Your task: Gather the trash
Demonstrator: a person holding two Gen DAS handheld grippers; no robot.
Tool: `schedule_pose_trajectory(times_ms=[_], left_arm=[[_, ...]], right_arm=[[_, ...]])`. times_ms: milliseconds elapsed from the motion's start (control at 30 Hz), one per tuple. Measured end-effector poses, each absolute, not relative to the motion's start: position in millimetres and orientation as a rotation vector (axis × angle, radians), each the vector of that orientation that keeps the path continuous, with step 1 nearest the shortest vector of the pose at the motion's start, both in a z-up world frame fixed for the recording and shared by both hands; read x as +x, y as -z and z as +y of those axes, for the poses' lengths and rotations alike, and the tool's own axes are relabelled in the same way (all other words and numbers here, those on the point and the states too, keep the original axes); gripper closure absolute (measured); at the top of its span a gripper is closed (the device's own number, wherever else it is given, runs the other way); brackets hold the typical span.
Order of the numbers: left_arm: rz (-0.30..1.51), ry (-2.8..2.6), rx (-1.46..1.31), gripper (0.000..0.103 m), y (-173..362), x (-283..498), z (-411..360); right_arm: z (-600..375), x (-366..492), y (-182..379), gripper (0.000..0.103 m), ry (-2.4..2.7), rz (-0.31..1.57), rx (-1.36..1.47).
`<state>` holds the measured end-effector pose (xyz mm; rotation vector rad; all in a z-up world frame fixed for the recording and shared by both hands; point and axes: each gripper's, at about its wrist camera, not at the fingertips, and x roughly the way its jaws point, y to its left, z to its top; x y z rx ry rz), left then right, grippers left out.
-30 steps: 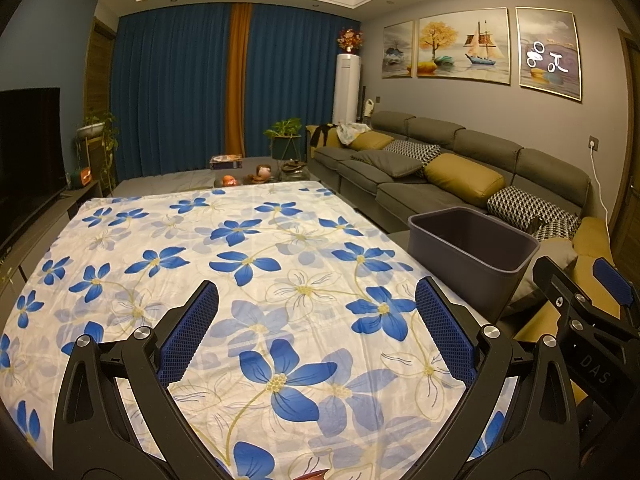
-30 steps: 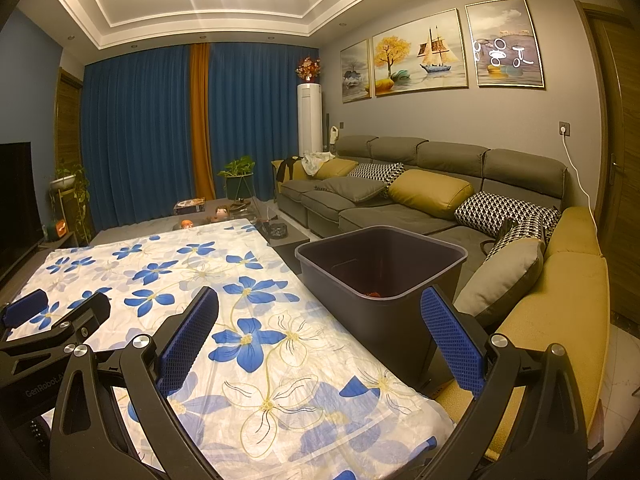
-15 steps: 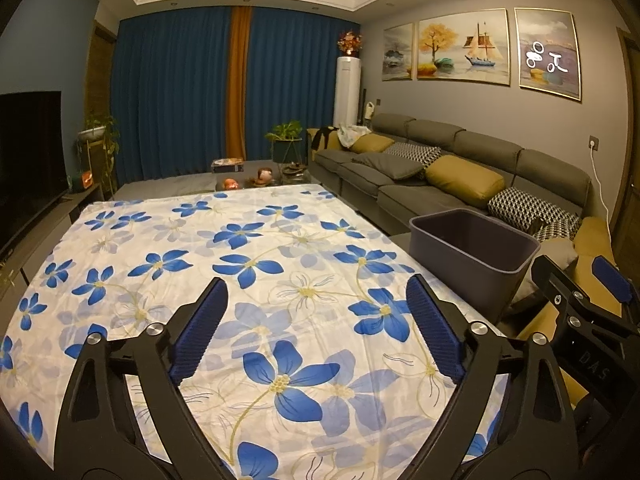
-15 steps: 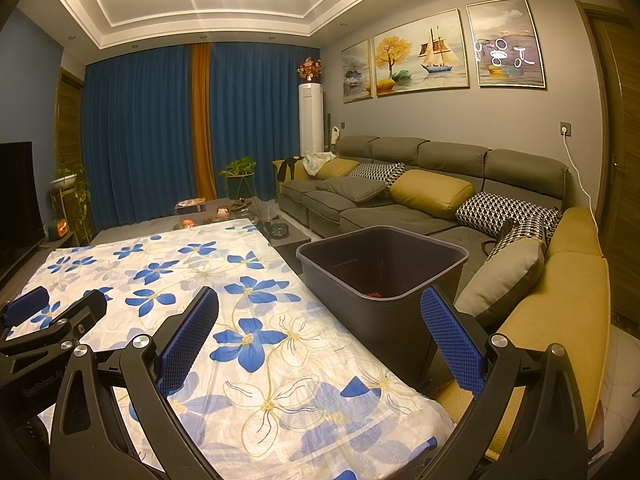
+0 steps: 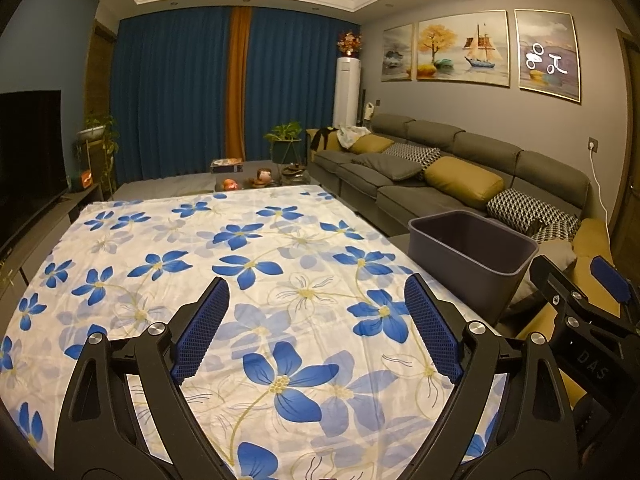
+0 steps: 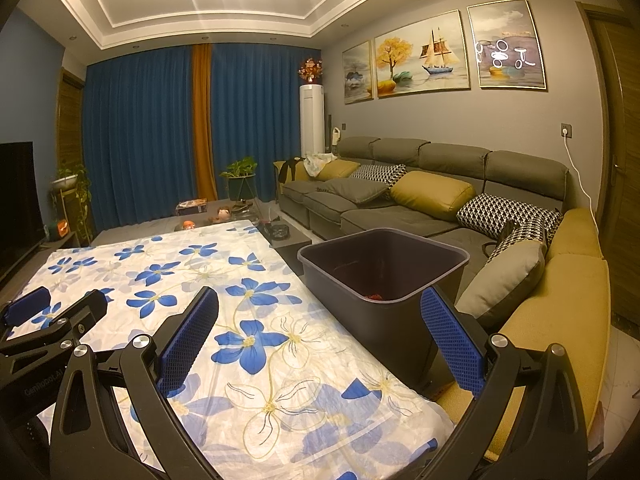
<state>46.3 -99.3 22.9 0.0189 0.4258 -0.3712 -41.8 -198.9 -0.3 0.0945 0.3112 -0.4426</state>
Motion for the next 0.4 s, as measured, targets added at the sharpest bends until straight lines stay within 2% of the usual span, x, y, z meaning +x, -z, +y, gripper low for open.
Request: schedule_pose_trajectory(times_ms=[200,400], left_arm=[[0.427,0.359,0.023,0.007,-23.9,46.7,-98.4],[0.417,0.348,0.022,0.007,-27.5,45.8,-97.3]], right_arm=[[-198.8,-40.4,-1.4,0.005,0.443,0.310,0.094],[-198.9,-40.0,-2.2,0.005,0.443,0.309,0.093]])
